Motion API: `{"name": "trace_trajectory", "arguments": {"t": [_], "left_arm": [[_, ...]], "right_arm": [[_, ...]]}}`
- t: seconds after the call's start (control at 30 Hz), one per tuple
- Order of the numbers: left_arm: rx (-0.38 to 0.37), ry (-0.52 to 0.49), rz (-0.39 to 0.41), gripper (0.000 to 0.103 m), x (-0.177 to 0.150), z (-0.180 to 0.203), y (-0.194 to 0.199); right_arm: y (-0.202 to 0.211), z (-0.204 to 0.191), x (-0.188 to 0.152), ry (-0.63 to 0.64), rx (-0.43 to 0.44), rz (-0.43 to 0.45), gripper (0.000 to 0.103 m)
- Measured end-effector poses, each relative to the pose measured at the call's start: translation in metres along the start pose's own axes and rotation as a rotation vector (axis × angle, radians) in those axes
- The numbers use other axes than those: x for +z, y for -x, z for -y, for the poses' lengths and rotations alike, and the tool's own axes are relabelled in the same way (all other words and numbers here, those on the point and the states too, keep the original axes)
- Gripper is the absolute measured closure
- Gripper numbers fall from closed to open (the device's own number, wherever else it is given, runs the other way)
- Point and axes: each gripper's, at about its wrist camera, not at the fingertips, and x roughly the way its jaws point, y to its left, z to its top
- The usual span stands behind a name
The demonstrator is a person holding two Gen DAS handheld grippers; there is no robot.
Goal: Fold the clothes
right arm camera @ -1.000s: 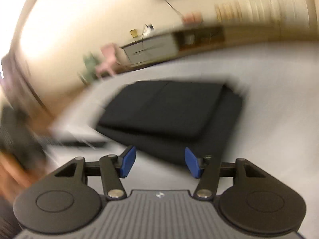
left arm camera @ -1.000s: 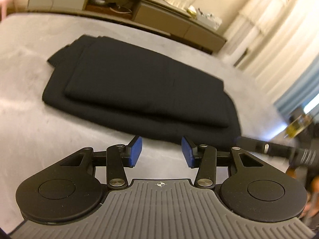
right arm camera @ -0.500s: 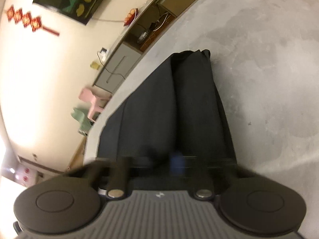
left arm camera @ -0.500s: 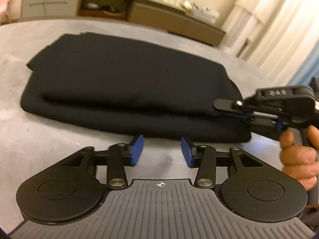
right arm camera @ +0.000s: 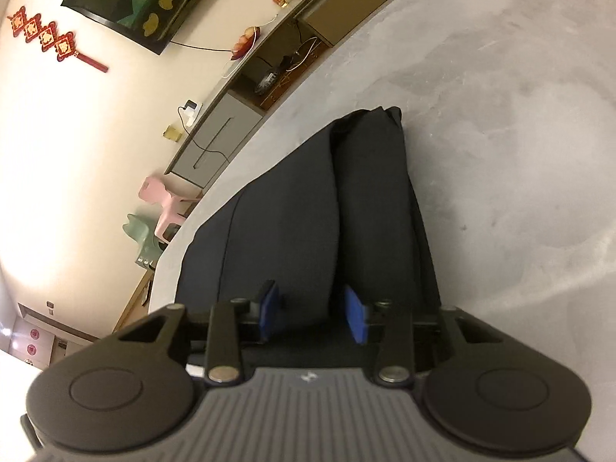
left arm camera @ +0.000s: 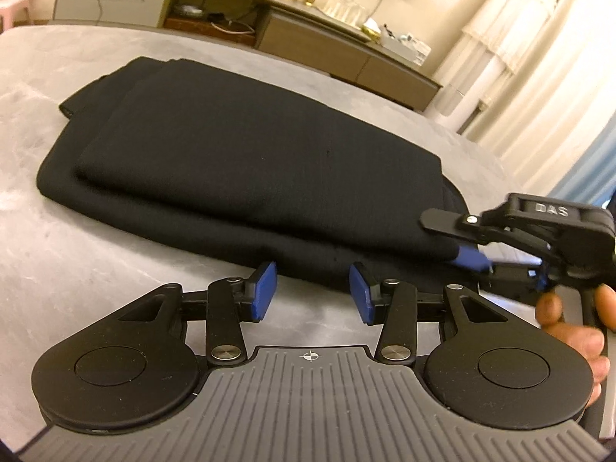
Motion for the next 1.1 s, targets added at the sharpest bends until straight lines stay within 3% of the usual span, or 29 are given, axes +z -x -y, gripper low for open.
{"name": "trace_trajectory", "arguments": {"t": [0.03, 0.2, 0.3, 0.4, 0.47, 0.57, 0.6, 0.7, 0.73, 0.83, 0.9, 0.97, 1.1], "left_arm": [[0.0, -0.006, 0.001, 0.065, 0.0, 0.001, 0.0], [-0.008, -0.007, -0.002, 0.064, 0.0, -0.002, 0.0], [-0.021, -0.009, -0.02, 0.064, 0.001, -0.002, 0.001], [-0.044, -0.06, -0.075, 0.065, 0.005, 0.004, 0.01], [-0.094, -0.115, -0.086, 0.065, 0.013, 0.009, 0.028], [-0.123, -0.206, -0.021, 0.065, 0.023, 0.014, 0.068], [-0.118, -0.222, 0.021, 0.065, 0.027, 0.014, 0.083], [-0.086, -0.23, 0.1, 0.062, 0.045, 0.012, 0.094], [-0.075, -0.224, 0.099, 0.061, 0.055, 0.008, 0.082], [0.016, -0.187, 0.044, 0.063, 0.065, -0.009, 0.031], [0.063, -0.169, 0.018, 0.064, 0.059, -0.024, 0.009], [0.095, -0.163, -0.024, 0.068, 0.049, -0.037, -0.002], [0.135, -0.176, -0.053, 0.074, 0.048, -0.041, -0.003]], "right_arm": [[-0.003, 0.0, 0.001, 0.007, 0.002, -0.001, 0.1], [0.011, -0.012, -0.017, 0.085, 0.035, 0.004, 0.1], [0.007, -0.007, -0.028, 0.116, -0.039, -0.013, 0.1], [0.008, -0.002, -0.027, 0.112, -0.066, 0.006, 0.1], [0.012, -0.008, -0.025, 0.157, -0.076, -0.028, 0.096], [0.023, -0.021, -0.027, 0.295, -0.143, -0.104, 0.09], [0.029, -0.025, -0.03, 0.354, -0.179, -0.112, 0.09], [0.059, -0.043, -0.031, 0.504, -0.266, 0.047, 0.088], [0.068, -0.05, -0.031, 0.551, -0.29, 0.097, 0.088], [0.048, -0.081, -0.019, 0.649, -0.252, 0.153, 0.085], [0.02, -0.09, -0.018, 0.716, -0.259, 0.145, 0.082], [-0.008, -0.084, -0.026, 0.756, -0.298, 0.06, 0.082], [-0.011, -0.073, -0.065, 0.911, -0.328, 0.025, 0.081]]}}
